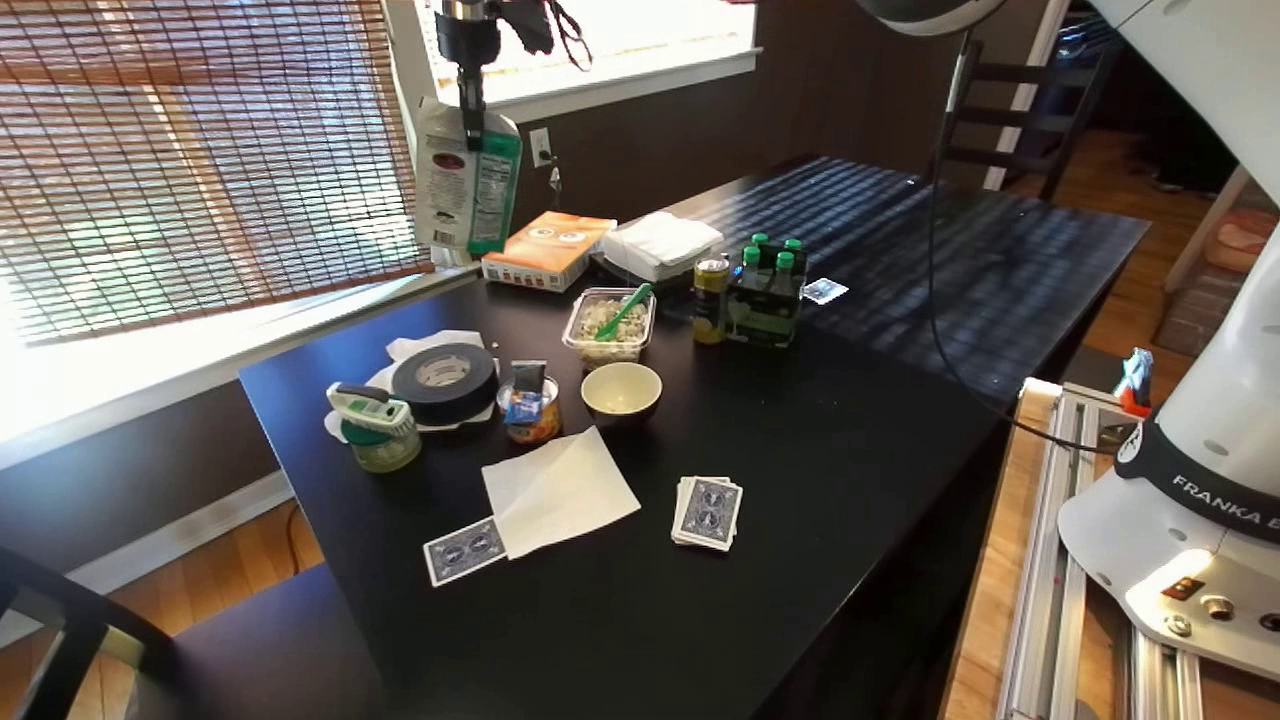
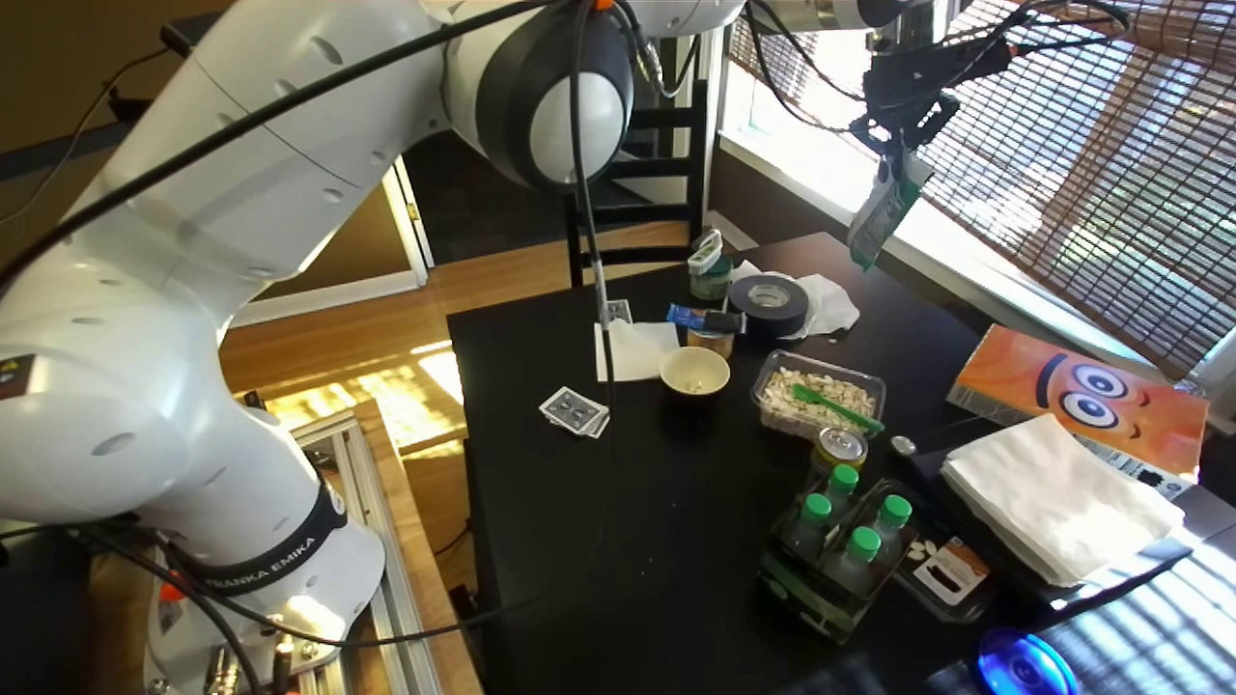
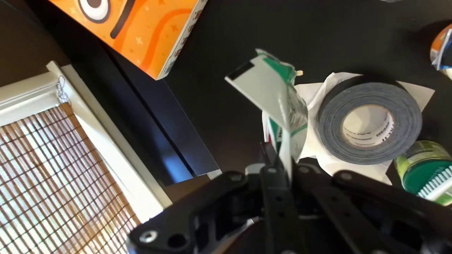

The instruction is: Move the green packet to the left

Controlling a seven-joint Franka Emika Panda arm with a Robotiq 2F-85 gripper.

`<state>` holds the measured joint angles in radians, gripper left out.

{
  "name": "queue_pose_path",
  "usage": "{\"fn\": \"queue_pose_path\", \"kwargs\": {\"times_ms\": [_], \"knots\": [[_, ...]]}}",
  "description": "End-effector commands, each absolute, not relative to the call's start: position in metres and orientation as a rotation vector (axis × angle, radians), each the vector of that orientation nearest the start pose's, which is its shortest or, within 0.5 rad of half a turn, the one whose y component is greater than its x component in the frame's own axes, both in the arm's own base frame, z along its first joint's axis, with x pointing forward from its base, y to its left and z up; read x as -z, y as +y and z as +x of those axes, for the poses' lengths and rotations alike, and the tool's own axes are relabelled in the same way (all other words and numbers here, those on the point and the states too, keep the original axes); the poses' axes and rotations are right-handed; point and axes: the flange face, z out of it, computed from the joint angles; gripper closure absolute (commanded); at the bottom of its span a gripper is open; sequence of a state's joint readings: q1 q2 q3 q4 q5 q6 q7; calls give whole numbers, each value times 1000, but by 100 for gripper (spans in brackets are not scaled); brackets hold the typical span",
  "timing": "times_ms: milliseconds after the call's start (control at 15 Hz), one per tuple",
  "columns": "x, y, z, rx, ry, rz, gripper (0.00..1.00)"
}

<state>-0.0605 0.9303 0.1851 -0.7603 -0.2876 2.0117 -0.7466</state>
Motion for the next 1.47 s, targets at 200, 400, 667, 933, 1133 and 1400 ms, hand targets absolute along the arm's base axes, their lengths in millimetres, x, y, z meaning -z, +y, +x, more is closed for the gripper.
{"fn": "queue_pose_path", "kwargs": {"times_ms": [200,400,667,933,1133,1400], "knots": [[-440,22,807,481,-1454,-3041,99],[-480,45,792,536,-1562,-2992,99],[-517,85,755,472,-1598,-2938,99],[-520,120,719,389,-1651,-2883,99],[-502,132,696,320,-1707,-2842,99],[-479,143,663,241,-1730,-2850,99]]}}
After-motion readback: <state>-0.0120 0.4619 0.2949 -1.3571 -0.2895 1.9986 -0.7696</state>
